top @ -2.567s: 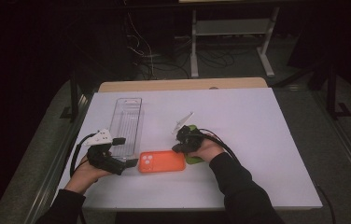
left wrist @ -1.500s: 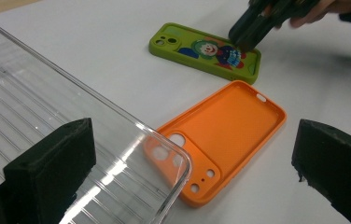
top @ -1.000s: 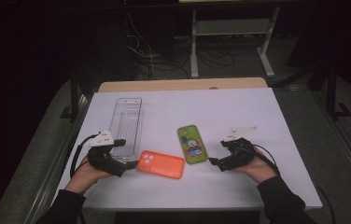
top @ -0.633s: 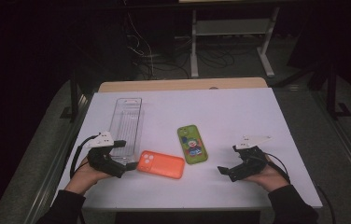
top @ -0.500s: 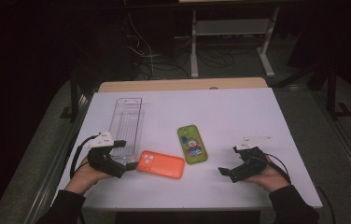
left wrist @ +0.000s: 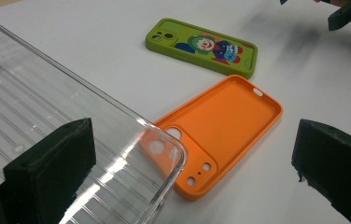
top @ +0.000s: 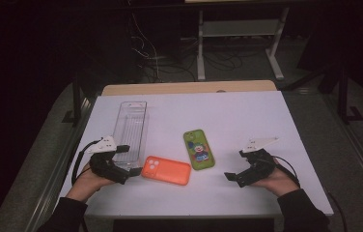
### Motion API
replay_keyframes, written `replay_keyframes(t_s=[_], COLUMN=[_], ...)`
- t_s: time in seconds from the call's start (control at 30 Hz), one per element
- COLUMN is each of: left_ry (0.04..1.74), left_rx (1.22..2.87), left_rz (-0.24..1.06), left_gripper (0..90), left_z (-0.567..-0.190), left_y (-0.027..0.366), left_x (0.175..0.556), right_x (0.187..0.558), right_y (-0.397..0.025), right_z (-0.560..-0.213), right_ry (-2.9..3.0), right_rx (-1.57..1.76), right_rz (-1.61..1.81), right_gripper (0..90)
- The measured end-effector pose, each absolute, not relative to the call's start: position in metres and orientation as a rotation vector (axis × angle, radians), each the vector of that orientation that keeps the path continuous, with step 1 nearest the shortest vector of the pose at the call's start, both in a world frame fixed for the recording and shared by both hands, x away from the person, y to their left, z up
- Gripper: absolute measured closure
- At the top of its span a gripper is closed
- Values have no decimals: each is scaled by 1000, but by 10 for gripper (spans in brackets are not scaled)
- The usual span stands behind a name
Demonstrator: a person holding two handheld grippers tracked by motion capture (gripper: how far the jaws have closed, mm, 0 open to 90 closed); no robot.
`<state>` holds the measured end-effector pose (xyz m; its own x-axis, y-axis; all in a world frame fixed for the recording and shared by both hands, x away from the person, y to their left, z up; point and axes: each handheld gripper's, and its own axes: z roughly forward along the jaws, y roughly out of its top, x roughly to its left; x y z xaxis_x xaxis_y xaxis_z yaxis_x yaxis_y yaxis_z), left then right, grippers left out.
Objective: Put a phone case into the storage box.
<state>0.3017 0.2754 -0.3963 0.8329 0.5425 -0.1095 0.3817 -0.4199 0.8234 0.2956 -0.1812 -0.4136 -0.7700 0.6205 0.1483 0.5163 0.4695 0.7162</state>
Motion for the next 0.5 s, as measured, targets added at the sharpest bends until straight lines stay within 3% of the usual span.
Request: replay_keyframes(t_s=[0.5], left_ry=[681], left_rx=[2050], left_rz=[213], left_gripper=[0], left_z=[-394], left_y=[272], left_x=[302], right_x=[315], right_y=[-159], right_z=[-387], right_ry=[2580], right_rx=[927], right_rz=[1221], right_gripper=[0])
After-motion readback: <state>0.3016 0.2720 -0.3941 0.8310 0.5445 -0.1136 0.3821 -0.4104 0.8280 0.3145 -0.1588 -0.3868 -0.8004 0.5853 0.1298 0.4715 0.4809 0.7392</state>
